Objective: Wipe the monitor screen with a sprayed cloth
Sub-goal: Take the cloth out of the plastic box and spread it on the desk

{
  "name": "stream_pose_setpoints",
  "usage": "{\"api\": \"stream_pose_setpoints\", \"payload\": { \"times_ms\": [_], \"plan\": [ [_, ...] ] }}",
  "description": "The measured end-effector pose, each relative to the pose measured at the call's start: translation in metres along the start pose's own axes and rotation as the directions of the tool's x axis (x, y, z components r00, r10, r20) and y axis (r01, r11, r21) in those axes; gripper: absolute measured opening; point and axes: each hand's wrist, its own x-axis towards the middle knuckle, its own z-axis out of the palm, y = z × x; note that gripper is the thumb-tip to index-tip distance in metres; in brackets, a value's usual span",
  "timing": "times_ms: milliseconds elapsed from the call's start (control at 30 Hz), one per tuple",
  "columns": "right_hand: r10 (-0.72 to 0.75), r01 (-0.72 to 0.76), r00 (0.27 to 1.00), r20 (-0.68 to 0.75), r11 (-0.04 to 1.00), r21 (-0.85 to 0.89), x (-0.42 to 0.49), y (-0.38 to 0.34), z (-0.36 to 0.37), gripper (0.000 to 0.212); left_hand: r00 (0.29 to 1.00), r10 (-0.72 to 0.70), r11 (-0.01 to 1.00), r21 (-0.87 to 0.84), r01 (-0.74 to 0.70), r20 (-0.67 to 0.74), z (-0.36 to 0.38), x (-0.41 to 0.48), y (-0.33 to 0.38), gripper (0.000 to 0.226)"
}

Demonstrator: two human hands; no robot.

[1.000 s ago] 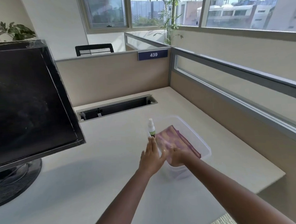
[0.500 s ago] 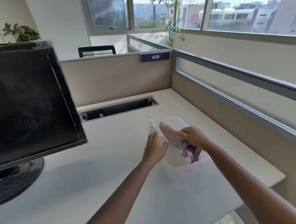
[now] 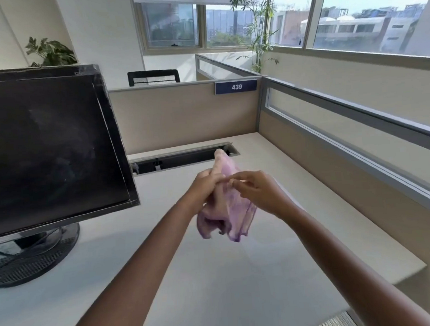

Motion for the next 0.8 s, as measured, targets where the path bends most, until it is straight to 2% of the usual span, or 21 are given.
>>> {"api": "stream_pose_setpoints", "payload": {
  "times_ms": [67,133,200,267,300,367,433,533,600,633,700,733,800],
  "plan": [
    [0.003,0.006,0.995,-0.098,0.996,0.084,0.010,0.000,0.000,0.024,0.998,0.033,0.997,0.074,-0.037,0.058,-0.023,-0.005,-0.001,0.012],
    [0.018,-0.003,0.989,-0.149,0.995,0.102,0.022,0.002,0.002,0.034,0.991,0.043,0.986,0.152,-0.063,0.130,-0.043,-0.013,-0.001,0.016],
    [0.049,-0.042,0.996,-0.077,0.995,0.086,0.032,0.001,0.006,0.058,0.980,0.027,0.978,0.200,-0.067,0.195,-0.062,-0.021,-0.001,0.019],
    [0.093,-0.103,0.993,0.074,0.984,0.144,0.039,-0.002,0.014,0.075,0.965,-0.001,0.978,0.202,-0.054,0.264,-0.078,-0.028,-0.003,0.018],
    [0.114,-0.142,0.982,0.149,0.972,0.188,0.041,-0.003,0.019,0.075,0.959,-0.015,0.977,0.207,-0.047,0.285,-0.086,-0.030,-0.005,0.016],
    [0.136,-0.204,0.950,0.280,0.952,0.229,0.044,-0.007,0.029,0.057,0.956,-0.036,0.977,0.213,-0.028,0.291,-0.102,-0.034,-0.014,0.013],
    [0.110,-0.194,0.943,0.314,0.948,0.251,0.044,-0.011,0.042,0.036,0.964,-0.045,0.973,0.228,-0.016,0.261,-0.117,-0.037,-0.027,0.012],
    [0.047,-0.097,0.975,0.217,0.969,0.225,0.045,-0.018,0.061,0.019,0.987,-0.038,0.960,0.278,-0.006,0.155,-0.135,-0.040,-0.054,0.014],
    [0.041,-0.060,0.991,0.126,0.988,0.145,0.047,-0.023,0.076,0.025,0.999,-0.018,0.952,0.306,0.006,0.035,-0.142,-0.038,-0.074,0.007],
    [0.052,-0.060,0.996,0.078,0.993,0.103,0.049,-0.025,0.083,0.027,0.998,0.024,0.933,0.360,-0.005,-0.049,-0.144,-0.038,-0.082,0.015],
    [0.084,-0.084,0.996,-0.001,0.994,0.070,0.054,-0.031,0.096,0.027,0.963,0.204,0.870,0.483,-0.095,-0.178,-0.141,-0.039,-0.088,0.034],
    [0.107,-0.105,0.994,-0.021,0.991,0.083,0.057,-0.033,0.101,0.025,0.936,0.299,0.858,0.481,-0.178,-0.187,-0.137,-0.042,-0.086,0.036],
    [0.165,-0.161,0.986,-0.029,0.979,0.124,0.062,-0.038,0.108,0.024,0.919,0.377,0.859,0.414,-0.300,-0.116,-0.125,-0.045,-0.075,0.037]
  ]
}}
